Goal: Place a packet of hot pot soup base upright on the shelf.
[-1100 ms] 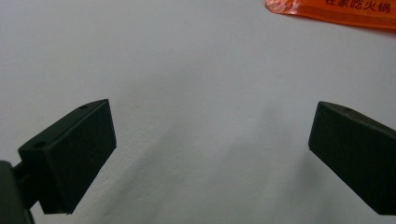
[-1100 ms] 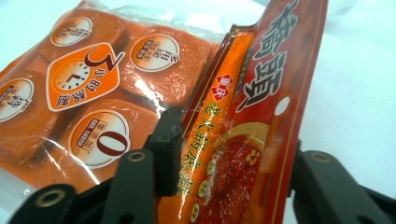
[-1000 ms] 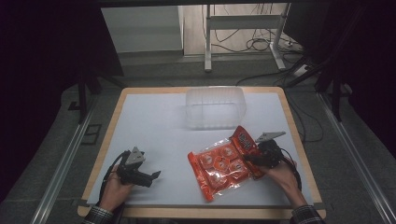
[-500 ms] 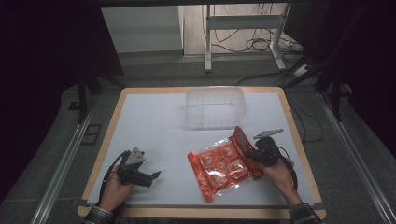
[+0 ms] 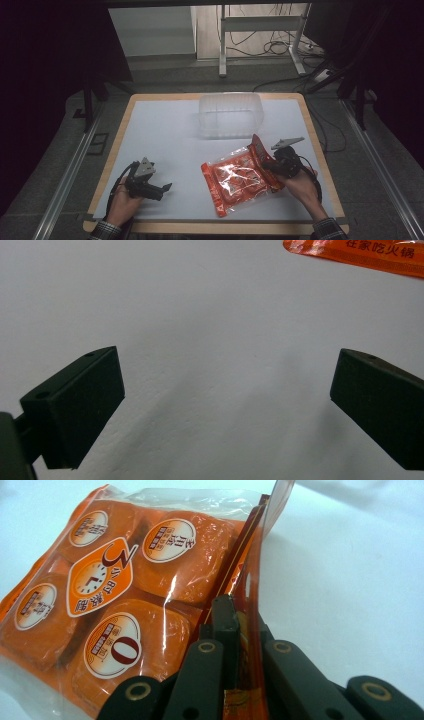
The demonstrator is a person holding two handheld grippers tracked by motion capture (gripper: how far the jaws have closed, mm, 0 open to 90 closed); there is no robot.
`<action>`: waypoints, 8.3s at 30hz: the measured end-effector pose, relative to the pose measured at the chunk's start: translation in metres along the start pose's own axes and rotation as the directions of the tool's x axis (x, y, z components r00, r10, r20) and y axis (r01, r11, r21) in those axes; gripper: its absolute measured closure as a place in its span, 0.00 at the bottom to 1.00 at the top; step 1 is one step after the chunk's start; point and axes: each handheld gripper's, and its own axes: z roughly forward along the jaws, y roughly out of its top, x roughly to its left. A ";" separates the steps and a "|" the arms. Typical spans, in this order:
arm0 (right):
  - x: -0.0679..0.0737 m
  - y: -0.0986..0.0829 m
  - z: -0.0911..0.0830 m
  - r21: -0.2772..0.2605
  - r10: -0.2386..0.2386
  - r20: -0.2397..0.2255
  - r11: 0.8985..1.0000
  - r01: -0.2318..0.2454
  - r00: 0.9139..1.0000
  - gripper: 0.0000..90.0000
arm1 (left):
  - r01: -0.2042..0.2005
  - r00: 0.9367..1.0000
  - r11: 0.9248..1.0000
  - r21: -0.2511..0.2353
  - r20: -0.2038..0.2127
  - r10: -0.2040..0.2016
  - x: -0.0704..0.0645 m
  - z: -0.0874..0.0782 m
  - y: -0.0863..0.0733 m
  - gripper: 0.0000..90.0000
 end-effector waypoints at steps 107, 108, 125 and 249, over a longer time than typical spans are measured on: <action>0.006 0.177 -0.121 -0.222 -0.081 -0.062 0.973 0.066 0.995 0.99 | 0.003 1.000 1.000 -0.024 -0.022 -0.004 0.002 -0.004 0.001 0.01; 0.005 0.179 -0.121 -0.223 -0.078 -0.062 0.973 0.062 0.995 0.99 | 0.003 1.000 1.000 -0.023 -0.022 -0.003 0.002 -0.004 0.001 0.01; -0.012 0.212 -0.113 -0.223 -0.066 -0.033 0.973 0.057 0.997 0.99 | 0.008 1.000 1.000 -0.021 -0.020 -0.008 0.002 -0.004 0.001 0.01; -0.110 0.243 -0.009 -0.228 0.005 0.227 0.972 0.048 0.974 0.23 | 0.001 0.999 1.000 -0.012 -0.033 -0.001 0.000 -0.003 0.001 0.02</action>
